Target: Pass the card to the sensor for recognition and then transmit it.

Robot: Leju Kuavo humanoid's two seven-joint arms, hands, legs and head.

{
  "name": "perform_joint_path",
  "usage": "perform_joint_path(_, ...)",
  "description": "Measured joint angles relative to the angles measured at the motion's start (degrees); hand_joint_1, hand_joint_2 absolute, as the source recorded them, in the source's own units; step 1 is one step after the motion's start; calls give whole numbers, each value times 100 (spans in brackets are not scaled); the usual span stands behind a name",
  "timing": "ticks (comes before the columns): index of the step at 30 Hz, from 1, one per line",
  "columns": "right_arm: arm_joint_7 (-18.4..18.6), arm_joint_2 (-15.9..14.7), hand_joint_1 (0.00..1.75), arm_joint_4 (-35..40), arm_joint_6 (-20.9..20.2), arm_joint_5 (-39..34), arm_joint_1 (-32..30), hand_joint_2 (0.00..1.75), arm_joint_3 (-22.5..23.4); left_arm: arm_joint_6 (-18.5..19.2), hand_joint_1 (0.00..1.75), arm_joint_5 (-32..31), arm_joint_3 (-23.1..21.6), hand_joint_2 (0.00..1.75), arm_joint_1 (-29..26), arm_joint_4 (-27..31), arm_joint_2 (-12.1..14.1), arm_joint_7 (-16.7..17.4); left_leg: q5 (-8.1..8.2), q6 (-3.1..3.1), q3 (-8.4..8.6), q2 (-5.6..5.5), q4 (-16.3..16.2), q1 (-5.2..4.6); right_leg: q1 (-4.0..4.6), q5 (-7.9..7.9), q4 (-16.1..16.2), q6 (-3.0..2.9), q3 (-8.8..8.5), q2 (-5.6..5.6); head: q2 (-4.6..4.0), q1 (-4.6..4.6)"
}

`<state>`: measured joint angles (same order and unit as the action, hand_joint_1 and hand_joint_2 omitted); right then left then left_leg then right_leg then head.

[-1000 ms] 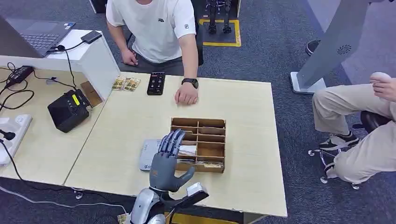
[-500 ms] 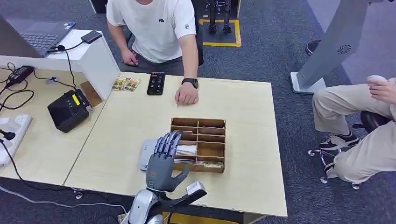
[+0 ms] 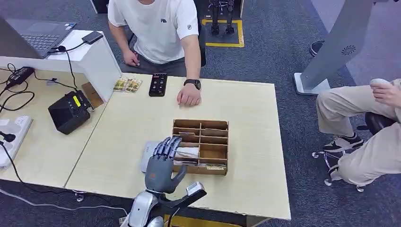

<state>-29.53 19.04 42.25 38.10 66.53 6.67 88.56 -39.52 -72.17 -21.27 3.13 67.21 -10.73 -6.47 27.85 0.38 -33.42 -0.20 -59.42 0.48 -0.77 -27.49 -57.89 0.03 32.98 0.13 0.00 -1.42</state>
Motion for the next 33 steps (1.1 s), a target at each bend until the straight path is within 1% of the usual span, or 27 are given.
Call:
perform_joint_path(2,0,0,0,-9,0,0,1,175,0,0,145,-7,31,175,-1,-26,0,-35,0,0,0,0,0,0,0,0,0,0,0,0,0,0)
perform_joint_path(3,0,0,0,-13,0,0,1,175,0,0,148,-7,41,175,0,-39,0,-37,0,0,0,0,0,0,0,0,0,0,0,0,0,0)
perform_joint_path(4,0,0,0,-13,0,0,1,175,0,0,145,-7,46,175,0,-50,0,-37,0,0,0,0,0,0,0,0,0,0,0,0,0,0)
perform_joint_path(6,-15,0,0,-13,0,2,1,175,0,0,147,-7,46,175,0,-76,-2,-42,0,0,0,0,0,0,0,0,0,0,0,0,0,0)
perform_joint_path(9,-35,0,0,-15,0,2,1,175,0,-2,136,-7,48,175,0,-122,-2,-44,0,0,0,0,0,0,0,0,0,0,0,0,0,0)
perform_joint_path(10,-39,0,0,-15,0,4,1,175,0,-4,120,-9,50,175,1,-131,-2,-46,0,0,0,0,0,0,0,0,0,0,0,0,0,0)
perform_joint_path(11,-44,0,0,-15,0,7,2,175,0,-11,80,-18,50,175,1,-142,-2,-46,0,0,0,0,0,0,0,0,0,0,0,-1,0,0)
perform_joint_path(12,-53,0,0,-15,0,9,2,175,0,-20,72,-22,50,175,1,-160,-2,-48,0,0,0,0,0,0,0,0,0,0,0,-1,0,0)
perform_joint_path(14,-61,0,0,-17,0,9,2,175,0,-22,45,-28,50,175,1,-203,-4,-57,0,0,0,0,0,0,0,0,0,0,0,-1,0,0)
perform_joint_path(15,-66,0,0,-17,0,13,2,175,0,-22,30,-26,50,175,1,-236,-4,-59,0,0,0,0,0,0,0,0,0,0,0,-1,0,0)
perform_joint_path(16,-66,0,0,-20,0,13,2,175,0,-22,21,-20,50,175,0,-275,-4,-68,0,0,0,0,0,0,0,0,0,0,0,-1,0,0)
perform_joint_path(17,-68,0,0,-22,0,13,3,175,0,-24,7,-17,50,175,0,-304,-4,-76,0,0,0,0,0,0,0,0,0,0,0,-1,0,0)
perform_joint_path(18,-66,0,0,-22,0,13,3,175,0,-26,0,-17,50,175,1,-330,-4,-76,0,0,0,0,0,0,0,0,0,0,0,-1,0,0)
perform_joint_path(23,-77,0,0,-22,0,65,3,175,0,-26,0,-22,50,175,-5,-428,-22,-87,0,0,0,0,0,0,0,0,0,0,0,-1,0,0)
perform_joint_path(33,-92,0,0,-22,0,114,4,175,0,-31,0,-35,50,175,-73,-441,-98,-74,0,0,-1,-1,0,0,0,0,0,0,0,-1,0,0)
